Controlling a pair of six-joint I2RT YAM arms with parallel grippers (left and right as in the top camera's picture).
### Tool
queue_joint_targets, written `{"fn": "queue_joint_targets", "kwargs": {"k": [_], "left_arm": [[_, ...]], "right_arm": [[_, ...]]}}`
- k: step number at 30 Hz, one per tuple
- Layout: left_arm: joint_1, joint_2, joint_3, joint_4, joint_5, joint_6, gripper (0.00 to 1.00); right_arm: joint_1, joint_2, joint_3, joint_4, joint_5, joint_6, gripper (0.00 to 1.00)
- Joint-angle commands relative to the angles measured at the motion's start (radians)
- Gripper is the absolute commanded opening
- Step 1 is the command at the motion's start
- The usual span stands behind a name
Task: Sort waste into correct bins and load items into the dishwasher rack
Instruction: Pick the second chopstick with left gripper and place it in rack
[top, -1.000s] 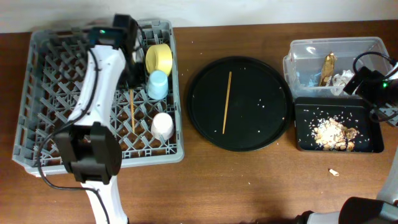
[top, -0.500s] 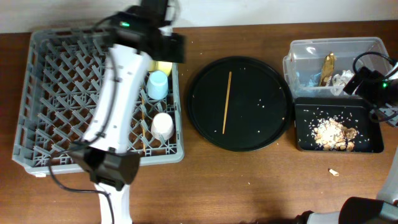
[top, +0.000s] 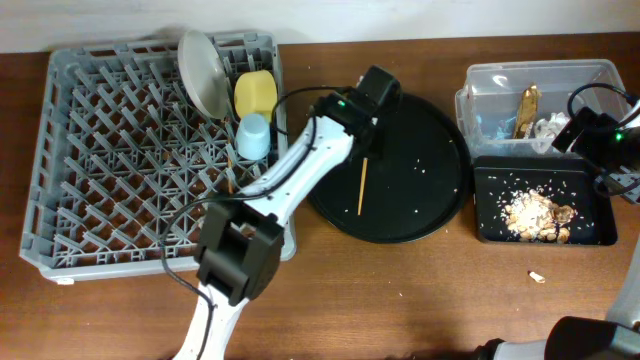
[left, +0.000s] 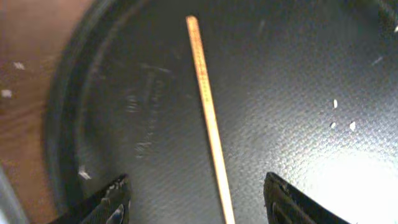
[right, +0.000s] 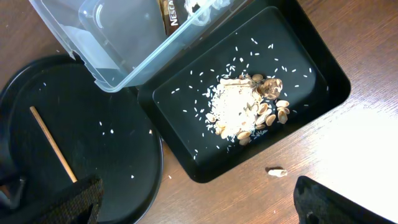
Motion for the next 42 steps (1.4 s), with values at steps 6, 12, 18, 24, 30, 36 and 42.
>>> {"fn": "queue_joint_targets", "kwargs": {"k": [6,12,18,24,30,36,42], "left_arm": [[-0.039,0.142,-0.003,0.058,-0.011,-0.013,0.62],[-0.039,0.204,-0.003,0.063,-0.015,-0.013,0.56],[-0.039,0.219,-0.003,0.064,-0.015,-0.013,0.01],[-0.022,0.075,0.179,-0.065,-0.101,0.002,0.01],[0.052,-0.168,0.305,-0.311,-0.172,0.044,0.0],[0.181,-0.256,0.305,-0.526,-0.171,0.043,0.01],[0.262,-0.261,0.305,-0.63,-0.168,0.043,0.0]], "right_arm": [[-0.002,-0.018,-0.003,0.001,0.009,0.002,0.98],[-0.002,-0.018,-0.003,0.001,0.009,0.002,0.98],[-0.002,-0.016,-0.003,0.001,0.009,0.002,0.98],[-0.002,-0.017,-0.003,0.001,0.009,0.002,0.98],[-0.002,-0.016,-0.003,0.001,0.009,0.002,0.98],[-0.002,-0.016,-0.003,0.001,0.009,0.002,0.98],[-0.002,-0.016,-0.003,0.002,0.009,0.002,0.98]]}}
